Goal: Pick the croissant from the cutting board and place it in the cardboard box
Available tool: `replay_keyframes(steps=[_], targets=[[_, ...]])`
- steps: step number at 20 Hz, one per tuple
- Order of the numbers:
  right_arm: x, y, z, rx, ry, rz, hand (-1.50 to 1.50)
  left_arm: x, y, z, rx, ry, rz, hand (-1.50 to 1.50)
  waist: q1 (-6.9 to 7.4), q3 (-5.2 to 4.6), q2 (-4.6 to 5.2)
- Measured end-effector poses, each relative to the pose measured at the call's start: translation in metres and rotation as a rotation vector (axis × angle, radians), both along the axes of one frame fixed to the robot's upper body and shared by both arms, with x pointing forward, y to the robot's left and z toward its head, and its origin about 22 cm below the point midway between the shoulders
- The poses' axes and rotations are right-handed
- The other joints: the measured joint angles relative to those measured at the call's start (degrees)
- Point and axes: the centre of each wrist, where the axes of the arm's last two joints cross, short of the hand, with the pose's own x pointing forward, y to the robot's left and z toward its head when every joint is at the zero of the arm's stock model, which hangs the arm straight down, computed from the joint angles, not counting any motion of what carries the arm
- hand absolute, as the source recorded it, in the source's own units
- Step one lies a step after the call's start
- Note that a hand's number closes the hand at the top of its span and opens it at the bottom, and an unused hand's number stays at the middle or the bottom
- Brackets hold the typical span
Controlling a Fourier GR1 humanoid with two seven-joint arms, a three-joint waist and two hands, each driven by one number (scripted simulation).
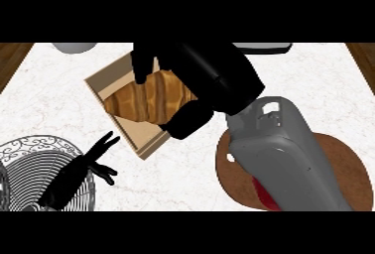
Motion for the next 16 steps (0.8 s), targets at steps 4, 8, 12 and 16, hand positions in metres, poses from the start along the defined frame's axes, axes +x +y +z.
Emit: replay_keyframes(steps=[4,8,12,16], targets=[[0.015,0.014,-0.003,-0.03,-0.011,-0.043,1.5,0.003,-0.001,0.001,0.002,-0.003,-0.012,0.0,0.41,0.13,0.21],[0.029,0.026,-0.009,-0.082,-0.029,-0.067,1.5,0.005,-0.003,0.001,0.004,-0.012,-0.019,0.0,0.76,0.17,0.34],[0.043,0.036,-0.027,-0.124,-0.034,-0.088,1.5,0.009,-0.003,0.003,0.003,-0.006,-0.037,0.0,1.19,0.11,0.66],[0.056,0.041,-0.047,-0.159,-0.002,-0.107,1.5,0.012,-0.005,0.004,0.004,-0.015,-0.054,0.0,1.68,0.02,0.8]])
